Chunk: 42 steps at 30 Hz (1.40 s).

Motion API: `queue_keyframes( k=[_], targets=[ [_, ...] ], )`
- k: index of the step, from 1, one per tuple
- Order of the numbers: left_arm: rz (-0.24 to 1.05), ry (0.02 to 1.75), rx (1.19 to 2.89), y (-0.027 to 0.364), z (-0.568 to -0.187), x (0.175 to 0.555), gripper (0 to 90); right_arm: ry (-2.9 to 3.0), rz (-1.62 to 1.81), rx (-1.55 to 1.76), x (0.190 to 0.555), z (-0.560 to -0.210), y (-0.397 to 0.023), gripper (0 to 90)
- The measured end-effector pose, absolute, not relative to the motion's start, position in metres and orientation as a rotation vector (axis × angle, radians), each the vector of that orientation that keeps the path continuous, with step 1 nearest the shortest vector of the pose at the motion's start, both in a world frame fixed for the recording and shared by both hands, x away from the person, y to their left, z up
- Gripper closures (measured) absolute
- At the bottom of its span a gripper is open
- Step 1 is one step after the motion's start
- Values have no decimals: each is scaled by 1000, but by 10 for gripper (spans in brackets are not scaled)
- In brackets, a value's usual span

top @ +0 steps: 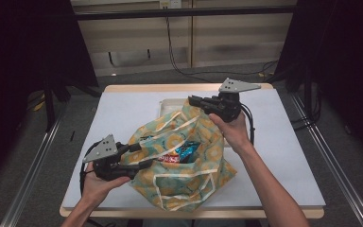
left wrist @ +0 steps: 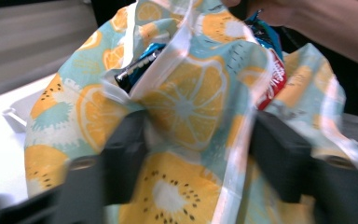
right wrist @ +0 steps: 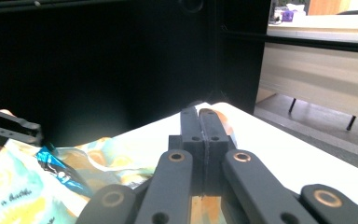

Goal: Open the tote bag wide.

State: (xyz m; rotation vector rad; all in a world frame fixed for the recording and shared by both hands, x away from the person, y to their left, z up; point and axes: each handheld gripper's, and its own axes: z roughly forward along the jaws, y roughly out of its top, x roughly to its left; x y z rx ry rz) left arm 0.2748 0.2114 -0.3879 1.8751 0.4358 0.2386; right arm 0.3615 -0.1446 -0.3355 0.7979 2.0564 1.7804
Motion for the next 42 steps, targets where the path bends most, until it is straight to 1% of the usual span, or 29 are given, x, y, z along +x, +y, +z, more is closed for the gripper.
queue_keyframes(
  k=[1, 3, 4, 5, 6, 8, 10, 15, 19, 20, 21, 22, 30, 33, 34, 37, 41, 42],
  targets=[
    [238, 444, 1876, 213, -387, 276, 416, 2056, 1780, 798, 361, -336, -145, 900],
    [194, 427, 1845, 220, -384, 278, 570, 2055, 1780, 807, 364, -338, -145, 900],
    [179, 419, 1821, 224, -383, 279, 699, 2057, 1780, 808, 365, -339, -147, 900],
    [176, 413, 1814, 229, -381, 281, 699, 2057, 1780, 808, 365, -339, -147, 900],
    [165, 424, 1793, 236, -378, 284, 812, 2054, 1779, 806, 366, -340, -148, 900],
    [164, 441, 1771, 238, -375, 290, 873, 2049, 1777, 816, 368, -341, -149, 900],
    [162, 455, 1762, 239, -374, 294, 879, 2048, 1773, 823, 369, -341, -150, 900],
    [183, 542, 1742, 240, -377, 322, 886, 2040, 1742, 870, 381, -353, -154, 900],
    [164, 651, 1781, 244, -396, 343, 880, 2047, 1708, 907, 385, -368, -158, 900],
    [159, 665, 1800, 245, -401, 346, 881, 2064, 1692, 926, 386, -378, -160, 900],
    [153, 678, 1813, 245, -406, 347, 881, 2064, 1692, 926, 386, -378, -160, 900],
    [146, 681, 1852, 244, -414, 346, 884, 2089, 1659, 936, 385, -387, -160, 900],
    [124, 709, 1920, 239, -429, 346, 886, 2158, 1548, 926, 378, -410, -160, 900],
    [97, 701, 1939, 235, -434, 344, 886, 2189, 1507, 934, 376, -420, -160, 900],
    [85, 699, 1962, 235, -437, 341, 885, 2187, 1506, 940, 374, -425, -163, 900],
    [61, 700, 1961, 238, -439, 336, 885, 2205, 1473, 938, 369, -431, -164, 900],
    [54, 686, 1992, 243, -444, 324, 885, 2250, 1447, 915, 356, -441, -160, 900],
    [60, 696, 1991, 244, -447, 322, 870, 2265, 1430, 911, 353, -444, -158, 900]
  ],
)
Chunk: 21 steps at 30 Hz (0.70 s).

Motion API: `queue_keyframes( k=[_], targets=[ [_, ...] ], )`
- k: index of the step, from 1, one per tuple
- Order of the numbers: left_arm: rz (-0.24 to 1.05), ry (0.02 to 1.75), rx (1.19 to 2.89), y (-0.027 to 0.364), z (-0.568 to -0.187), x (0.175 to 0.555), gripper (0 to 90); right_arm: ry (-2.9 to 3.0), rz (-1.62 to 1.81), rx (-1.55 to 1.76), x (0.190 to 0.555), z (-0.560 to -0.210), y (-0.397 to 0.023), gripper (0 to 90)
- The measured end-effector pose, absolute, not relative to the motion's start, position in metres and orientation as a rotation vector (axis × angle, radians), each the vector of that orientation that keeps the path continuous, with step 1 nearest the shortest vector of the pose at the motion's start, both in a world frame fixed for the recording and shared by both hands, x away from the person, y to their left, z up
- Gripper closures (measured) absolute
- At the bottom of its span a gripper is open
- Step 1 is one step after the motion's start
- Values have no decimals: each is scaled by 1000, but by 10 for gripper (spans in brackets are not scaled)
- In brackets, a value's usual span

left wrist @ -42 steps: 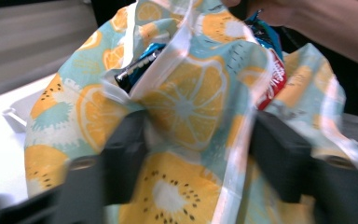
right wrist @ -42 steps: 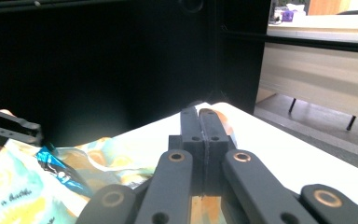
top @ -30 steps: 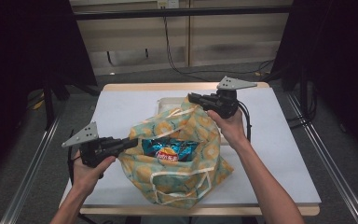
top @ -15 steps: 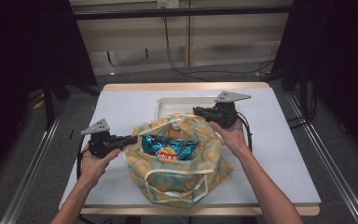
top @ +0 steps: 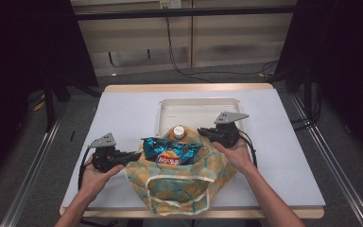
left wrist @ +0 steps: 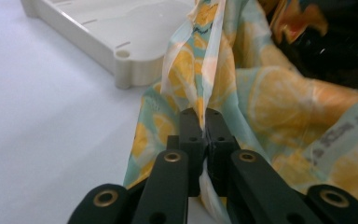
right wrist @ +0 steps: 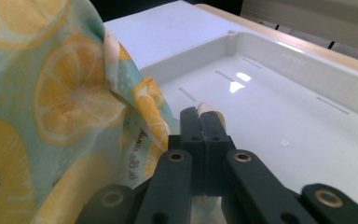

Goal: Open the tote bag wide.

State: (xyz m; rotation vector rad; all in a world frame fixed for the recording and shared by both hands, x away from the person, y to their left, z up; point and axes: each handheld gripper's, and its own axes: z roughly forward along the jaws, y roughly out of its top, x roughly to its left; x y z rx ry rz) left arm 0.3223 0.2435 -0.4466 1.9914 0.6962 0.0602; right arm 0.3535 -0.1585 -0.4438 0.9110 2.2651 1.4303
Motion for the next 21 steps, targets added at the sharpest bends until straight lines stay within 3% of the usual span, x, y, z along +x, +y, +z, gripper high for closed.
queue_keyframes(
  k=[6, 9, 10, 15, 17, 21],
  targets=[
    [28, 729, 2001, 241, -462, 328, 845, 2297, 1378, 923, 356, -454, -155, 881],
    [33, 735, 1992, 242, -463, 326, 756, 2282, 1379, 939, 355, -452, -159, 769],
    [40, 736, 1979, 244, -461, 325, 716, 2253, 1407, 955, 354, -446, -165, 691],
    [84, 728, 1895, 254, -446, 313, 607, 2199, 1485, 962, 342, -426, -179, 608],
    [109, 740, 1877, 259, -440, 308, 525, 2186, 1538, 963, 334, -420, -184, 608],
    [147, 701, 1844, 265, -428, 295, 510, 2171, 1624, 947, 311, -408, -193, 602]
  ],
)
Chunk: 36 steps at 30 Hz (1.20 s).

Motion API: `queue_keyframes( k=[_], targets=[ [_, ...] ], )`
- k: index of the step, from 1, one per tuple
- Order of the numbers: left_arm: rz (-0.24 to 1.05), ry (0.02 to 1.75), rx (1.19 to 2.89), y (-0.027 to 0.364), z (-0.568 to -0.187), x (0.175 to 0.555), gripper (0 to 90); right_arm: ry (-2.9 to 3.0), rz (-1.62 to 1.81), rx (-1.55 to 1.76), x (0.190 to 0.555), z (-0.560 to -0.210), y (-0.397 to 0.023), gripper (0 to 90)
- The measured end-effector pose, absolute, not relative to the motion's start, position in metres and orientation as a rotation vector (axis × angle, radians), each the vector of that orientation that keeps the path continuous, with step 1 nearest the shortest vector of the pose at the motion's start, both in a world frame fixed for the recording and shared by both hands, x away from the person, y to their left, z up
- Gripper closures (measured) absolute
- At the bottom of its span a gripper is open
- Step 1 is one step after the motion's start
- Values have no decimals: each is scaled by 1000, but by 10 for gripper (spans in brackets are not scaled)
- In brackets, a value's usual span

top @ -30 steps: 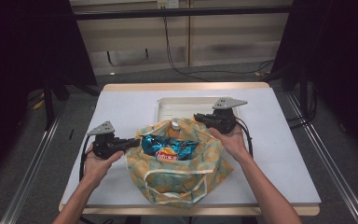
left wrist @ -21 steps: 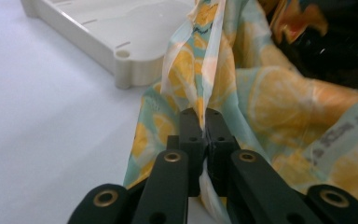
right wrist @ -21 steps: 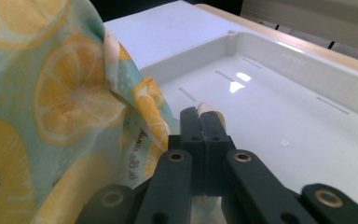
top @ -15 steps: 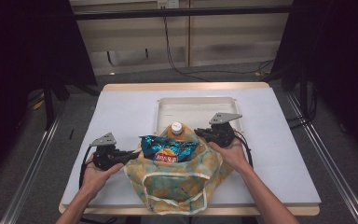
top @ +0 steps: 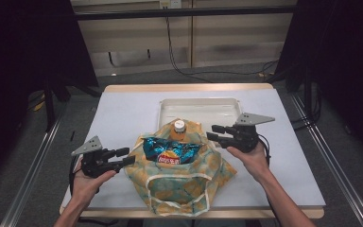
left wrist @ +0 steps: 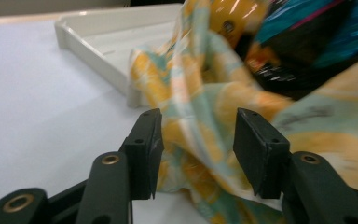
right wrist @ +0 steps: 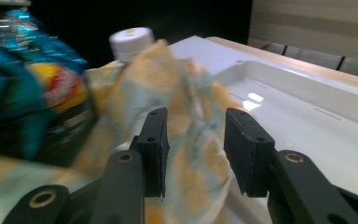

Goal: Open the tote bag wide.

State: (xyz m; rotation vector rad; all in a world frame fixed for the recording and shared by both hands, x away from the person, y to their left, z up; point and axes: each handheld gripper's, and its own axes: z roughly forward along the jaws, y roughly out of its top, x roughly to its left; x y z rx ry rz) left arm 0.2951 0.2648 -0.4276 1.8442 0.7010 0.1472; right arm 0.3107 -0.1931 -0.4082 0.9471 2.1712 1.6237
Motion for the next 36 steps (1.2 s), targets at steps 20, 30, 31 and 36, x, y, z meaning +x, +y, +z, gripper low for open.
queue_keyframes(
  k=[20, 30, 31, 36],
  targets=[
    [109, 507, 1874, 226, -412, 230, 360, 2371, 1734, 748, 222, -414, -175, 451],
    [104, 470, 1904, 226, -420, 227, 769, 2429, 1602, 733, 225, -429, -163, 560],
    [97, 468, 1903, 227, -419, 226, 794, 2427, 1602, 736, 225, -429, -162, 566],
    [46, 455, 1847, 230, -416, 221, 889, 2421, 1623, 724, 224, -428, -162, 522]
  ],
)
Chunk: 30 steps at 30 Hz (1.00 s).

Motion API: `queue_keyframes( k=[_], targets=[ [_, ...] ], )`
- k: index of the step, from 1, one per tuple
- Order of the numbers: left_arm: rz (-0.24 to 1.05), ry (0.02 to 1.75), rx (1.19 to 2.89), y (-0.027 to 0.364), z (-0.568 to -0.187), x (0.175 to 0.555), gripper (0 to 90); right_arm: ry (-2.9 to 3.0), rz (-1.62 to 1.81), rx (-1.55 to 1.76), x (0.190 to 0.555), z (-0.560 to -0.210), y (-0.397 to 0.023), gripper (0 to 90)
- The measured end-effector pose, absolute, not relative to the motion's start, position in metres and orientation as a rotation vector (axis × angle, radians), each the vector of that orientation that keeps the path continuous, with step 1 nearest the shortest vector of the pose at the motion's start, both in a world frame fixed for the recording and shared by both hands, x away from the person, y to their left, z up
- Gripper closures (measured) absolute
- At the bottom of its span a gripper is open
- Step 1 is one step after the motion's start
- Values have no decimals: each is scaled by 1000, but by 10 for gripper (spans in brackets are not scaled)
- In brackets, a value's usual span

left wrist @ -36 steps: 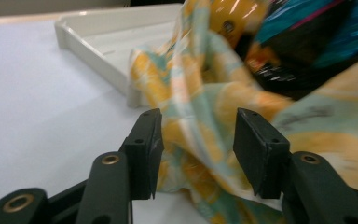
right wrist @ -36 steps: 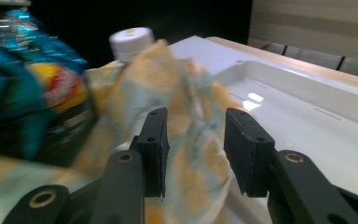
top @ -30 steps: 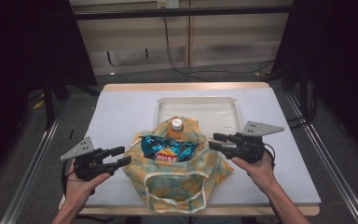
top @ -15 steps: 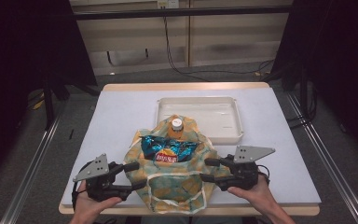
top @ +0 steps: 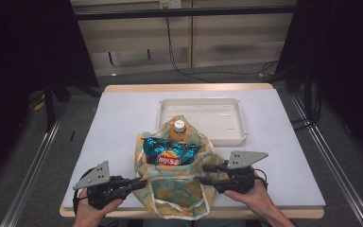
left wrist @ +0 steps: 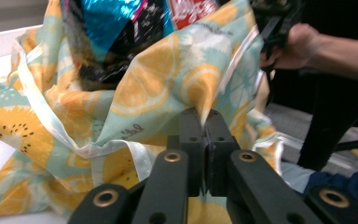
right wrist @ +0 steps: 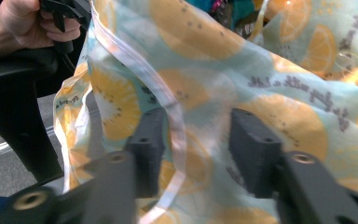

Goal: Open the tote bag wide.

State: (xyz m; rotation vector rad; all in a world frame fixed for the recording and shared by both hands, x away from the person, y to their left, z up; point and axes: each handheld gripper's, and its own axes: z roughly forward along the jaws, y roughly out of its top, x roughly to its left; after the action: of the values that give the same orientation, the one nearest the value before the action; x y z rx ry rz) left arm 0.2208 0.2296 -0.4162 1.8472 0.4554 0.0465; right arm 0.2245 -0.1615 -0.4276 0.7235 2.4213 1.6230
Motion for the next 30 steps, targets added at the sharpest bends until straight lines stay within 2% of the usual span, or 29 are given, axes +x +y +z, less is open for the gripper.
queue_keyframes(
  k=[2, 5, 7, 10, 13, 20, 30],
  targets=[
    [7, 443, 1820, 231, -415, 220, 897, 2422, 1623, 715, 223, -427, -159, 454],
    [-41, 434, 1799, 230, -415, 219, 900, 2409, 1615, 705, 222, -427, -155, 445],
    [-61, 420, 1789, 228, -415, 219, 900, 2404, 1605, 710, 224, -428, -152, 524],
    [-44, 391, 1820, 226, -414, 215, 900, 2403, 1625, 714, 227, -430, -151, 739],
    [-17, 377, 1888, 223, -418, 212, 900, 2401, 1642, 687, 225, -427, -153, 900],
    [26, 405, 2023, 223, -436, 218, 900, 2441, 1660, 631, 208, -425, -162, 900],
    [-20, 432, 2135, 212, -453, 222, 900, 2548, 1592, 626, 207, -441, -156, 900]
  ],
)
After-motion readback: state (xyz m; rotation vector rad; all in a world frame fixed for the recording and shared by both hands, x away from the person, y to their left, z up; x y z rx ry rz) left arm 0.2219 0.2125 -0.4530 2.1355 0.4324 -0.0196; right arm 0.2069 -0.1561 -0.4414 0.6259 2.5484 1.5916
